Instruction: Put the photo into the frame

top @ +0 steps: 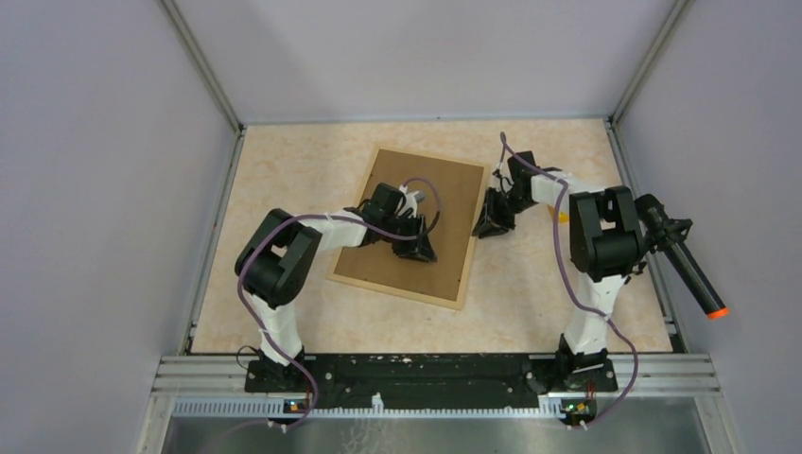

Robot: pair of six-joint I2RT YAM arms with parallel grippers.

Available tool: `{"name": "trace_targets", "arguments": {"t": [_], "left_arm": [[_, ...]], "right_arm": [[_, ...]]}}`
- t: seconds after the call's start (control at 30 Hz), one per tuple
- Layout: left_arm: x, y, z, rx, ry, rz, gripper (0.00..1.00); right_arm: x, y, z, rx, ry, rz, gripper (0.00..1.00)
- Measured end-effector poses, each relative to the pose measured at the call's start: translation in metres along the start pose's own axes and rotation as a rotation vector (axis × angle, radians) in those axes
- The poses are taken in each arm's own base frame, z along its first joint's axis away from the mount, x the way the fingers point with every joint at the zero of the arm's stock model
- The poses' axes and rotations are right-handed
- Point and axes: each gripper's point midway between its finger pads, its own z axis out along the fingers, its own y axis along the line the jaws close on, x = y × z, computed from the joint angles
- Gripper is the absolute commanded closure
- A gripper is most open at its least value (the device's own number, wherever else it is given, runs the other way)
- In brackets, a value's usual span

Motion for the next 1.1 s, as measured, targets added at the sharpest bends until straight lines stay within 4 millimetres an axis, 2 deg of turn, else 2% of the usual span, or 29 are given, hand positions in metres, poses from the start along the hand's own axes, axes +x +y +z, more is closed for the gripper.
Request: {"name": "trace_targets", "arguments": {"t": [0.67,0.83,1.1], "left_arm": [[0.003,0.004,0.001,0.017,-0.04,0.007,0.6],[0.004,0.005,0.001,0.02,-0.045,0.003,0.6],[0.003,0.006,-0.001,0.006,-0.067,0.015,0.6]], "right_arm": [[0.0,0.005,0.006,0.098,-0.012,0.017,0.74],[-0.001,0.006,0.006,0.22,-0.037,0.012,0.74],[0.002,0.006,0.011,0.575,-0.081,-0.059,0.69]]}}
